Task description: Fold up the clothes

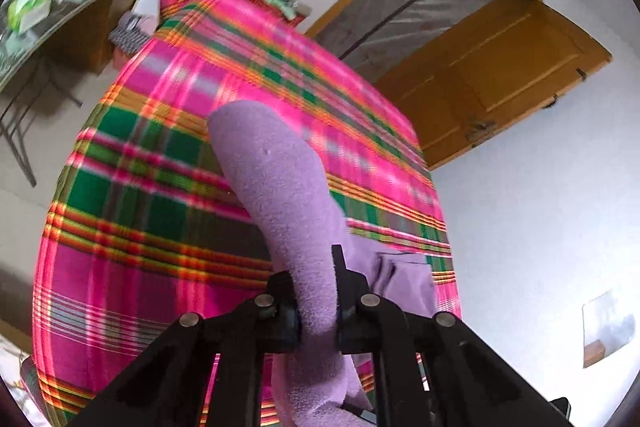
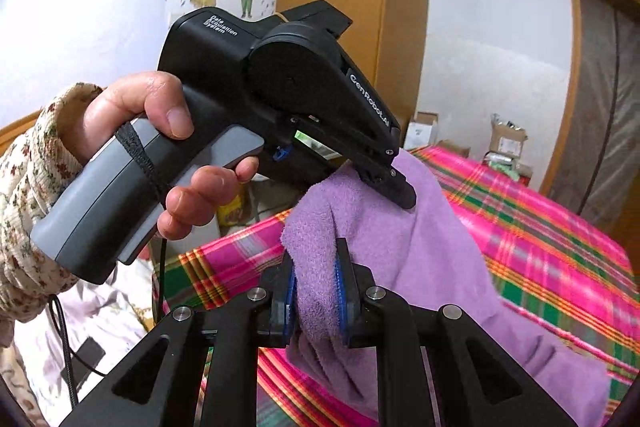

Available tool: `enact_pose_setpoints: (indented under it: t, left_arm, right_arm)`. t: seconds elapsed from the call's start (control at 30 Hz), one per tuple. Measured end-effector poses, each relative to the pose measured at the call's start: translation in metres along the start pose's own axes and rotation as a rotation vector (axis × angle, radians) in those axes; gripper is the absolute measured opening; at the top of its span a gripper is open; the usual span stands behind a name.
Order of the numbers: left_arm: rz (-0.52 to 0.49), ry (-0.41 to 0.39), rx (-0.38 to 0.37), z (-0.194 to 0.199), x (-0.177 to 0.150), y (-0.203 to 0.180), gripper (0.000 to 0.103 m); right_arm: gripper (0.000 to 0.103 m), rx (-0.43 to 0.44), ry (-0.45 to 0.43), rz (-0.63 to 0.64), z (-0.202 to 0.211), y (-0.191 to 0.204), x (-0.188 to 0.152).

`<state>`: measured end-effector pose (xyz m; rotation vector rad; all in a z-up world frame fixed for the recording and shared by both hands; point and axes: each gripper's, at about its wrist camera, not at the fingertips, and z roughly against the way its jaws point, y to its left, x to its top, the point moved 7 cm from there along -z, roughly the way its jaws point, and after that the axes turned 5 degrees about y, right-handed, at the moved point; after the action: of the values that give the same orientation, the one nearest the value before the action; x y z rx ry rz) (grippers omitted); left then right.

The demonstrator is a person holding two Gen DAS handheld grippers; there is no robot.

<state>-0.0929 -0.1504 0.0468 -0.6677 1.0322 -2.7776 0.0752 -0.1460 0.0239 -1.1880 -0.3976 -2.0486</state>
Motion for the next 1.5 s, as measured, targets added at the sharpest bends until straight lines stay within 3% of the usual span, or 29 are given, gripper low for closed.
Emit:
enact_pose_setpoints:
  t: [0.27, 0.6, 1.5]
  left_arm:
    - [-0.067, -0.007, -0.003, -0.010, 0.000, -0.059, 0.012]
    - [-0.190, 0.064, 0.012, -0.055, -0.007, -0.134, 0.012]
    - [-0.292, 0.284, 0.087, -0.188, -0.035, -0.231, 0.012]
  right_arm:
    - [0.016, -0.029, -0.056, -0.075, 0.040, -0.051, 0.002]
    - [0.016, -0.105, -0.092, -0.166, 0.088, -0.102, -0.019]
    - [0.016, -0.181, -0.083, -0.416, 0.153, -0.213, -0.103]
